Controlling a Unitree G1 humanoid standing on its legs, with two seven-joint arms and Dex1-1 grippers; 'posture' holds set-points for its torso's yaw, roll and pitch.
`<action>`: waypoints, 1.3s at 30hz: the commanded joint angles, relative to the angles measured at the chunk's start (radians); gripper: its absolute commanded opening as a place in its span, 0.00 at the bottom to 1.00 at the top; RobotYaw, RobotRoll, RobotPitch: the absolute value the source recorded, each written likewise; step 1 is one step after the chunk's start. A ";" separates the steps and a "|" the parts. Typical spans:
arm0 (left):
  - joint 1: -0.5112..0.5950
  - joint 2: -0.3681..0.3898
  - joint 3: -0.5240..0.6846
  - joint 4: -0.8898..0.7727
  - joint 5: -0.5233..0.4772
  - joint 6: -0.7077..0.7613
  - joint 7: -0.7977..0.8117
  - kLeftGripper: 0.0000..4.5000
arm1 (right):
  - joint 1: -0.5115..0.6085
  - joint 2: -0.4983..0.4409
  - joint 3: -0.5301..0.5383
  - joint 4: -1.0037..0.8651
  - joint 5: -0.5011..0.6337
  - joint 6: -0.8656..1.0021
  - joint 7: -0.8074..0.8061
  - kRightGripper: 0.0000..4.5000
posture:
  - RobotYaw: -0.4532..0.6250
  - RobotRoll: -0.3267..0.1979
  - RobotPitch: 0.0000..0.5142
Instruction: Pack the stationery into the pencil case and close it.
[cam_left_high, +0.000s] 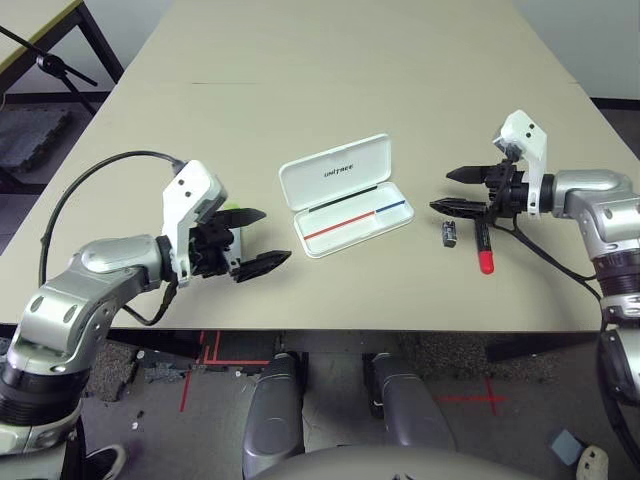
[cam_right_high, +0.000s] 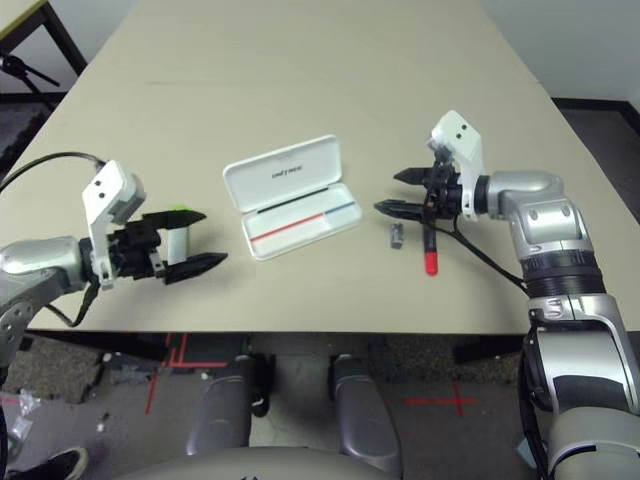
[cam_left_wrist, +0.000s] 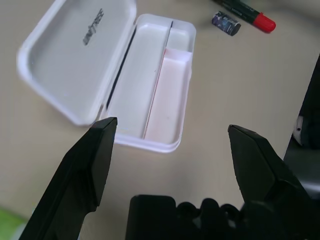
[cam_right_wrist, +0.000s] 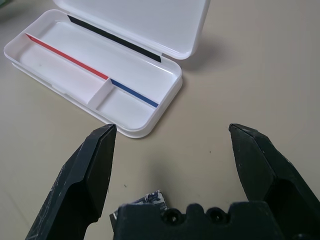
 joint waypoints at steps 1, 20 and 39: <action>-0.043 -0.042 -0.104 -0.006 0.043 0.058 0.054 1.00 | 0.017 -0.016 0.017 -0.022 -0.003 0.009 0.015 1.00 | 0.45 0.62 0.35; -0.137 -0.147 -0.393 0.107 0.264 0.050 0.066 1.00 | 0.057 -0.030 0.015 -0.071 0.001 0.025 0.001 1.00 | 0.41 0.62 0.34; -0.157 -0.168 -0.417 0.141 0.290 0.054 0.013 0.72 | 0.082 -0.037 -0.007 -0.096 0.035 0.029 -0.019 1.00 | 0.38 0.62 0.31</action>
